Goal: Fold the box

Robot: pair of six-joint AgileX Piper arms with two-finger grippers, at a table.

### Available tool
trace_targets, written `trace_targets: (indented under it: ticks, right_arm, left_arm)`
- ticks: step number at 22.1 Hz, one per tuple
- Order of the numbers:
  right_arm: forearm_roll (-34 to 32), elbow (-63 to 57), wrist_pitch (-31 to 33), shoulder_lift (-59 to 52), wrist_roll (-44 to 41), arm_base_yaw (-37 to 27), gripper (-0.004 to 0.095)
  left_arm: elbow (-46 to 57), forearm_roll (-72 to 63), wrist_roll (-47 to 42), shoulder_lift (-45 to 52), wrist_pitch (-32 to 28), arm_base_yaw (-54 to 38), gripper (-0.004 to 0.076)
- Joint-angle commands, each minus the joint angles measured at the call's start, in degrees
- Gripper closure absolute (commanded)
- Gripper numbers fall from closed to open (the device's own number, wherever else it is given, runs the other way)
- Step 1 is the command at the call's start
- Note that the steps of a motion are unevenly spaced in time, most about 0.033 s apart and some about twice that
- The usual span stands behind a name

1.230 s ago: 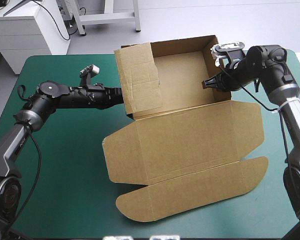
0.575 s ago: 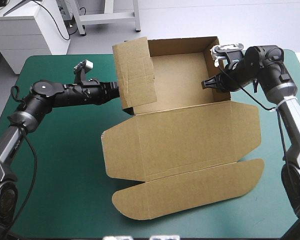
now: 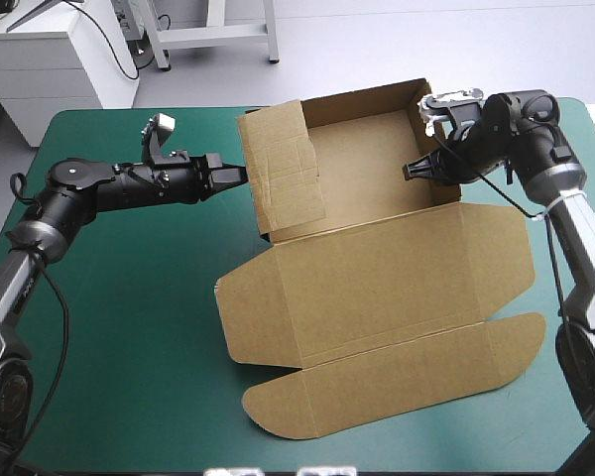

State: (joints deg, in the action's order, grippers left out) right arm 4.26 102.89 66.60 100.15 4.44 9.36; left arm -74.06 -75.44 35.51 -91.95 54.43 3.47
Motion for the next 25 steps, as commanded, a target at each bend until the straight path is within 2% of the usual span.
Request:
trace_targets:
  ticks: [1, 3, 6, 9, 11, 13, 17, 25]
  right_arm:
    - [1.02, 1.72, -1.83, -2.79, -0.08, -0.33, 0.0908]
    - [1.02, 1.72, -1.74, -2.79, -0.08, -0.33, 0.0908]
    - [1.13, 1.72, -1.62, -2.79, -0.08, -0.33, 0.0908]
    - [1.13, 1.72, -1.41, -2.79, -0.08, -0.33, 0.0908]
    - [1.13, 1.72, -1.04, -2.79, -0.08, -0.33, 0.0908]
    - [1.13, 1.72, -0.54, -2.79, -0.08, -0.33, 0.0908]
    - [0.96, 1.72, -0.18, -2.79, -0.08, -0.33, 0.0908]
    - [1.18, 1.72, -1.19, -2.79, -1.38, -0.33, 0.0908]
  left_arm:
    - [-1.52, -1.78, 0.24, 2.58, 1.01, -0.01, 0.0731]
    - [-1.52, -1.52, 0.88, 2.58, 1.01, -0.01, 0.0722]
    - [-1.52, -0.66, 0.88, 2.58, 1.99, -0.01, 0.0624]
    - [-1.52, -0.35, 1.02, 2.58, 3.59, -0.01, 0.044]
    - [-1.52, -0.84, 1.02, 2.58, 3.59, -0.01, 0.0238]
    - [-1.52, -3.37, 0.46, 2.58, 4.43, -0.01, 0.0109]
    - [-1.52, -8.07, 0.46, 2.58, 8.27, -0.01, 0.0105]
    - [-1.52, -7.24, 0.74, 2.5, 8.29, 0.31, 0.0105]
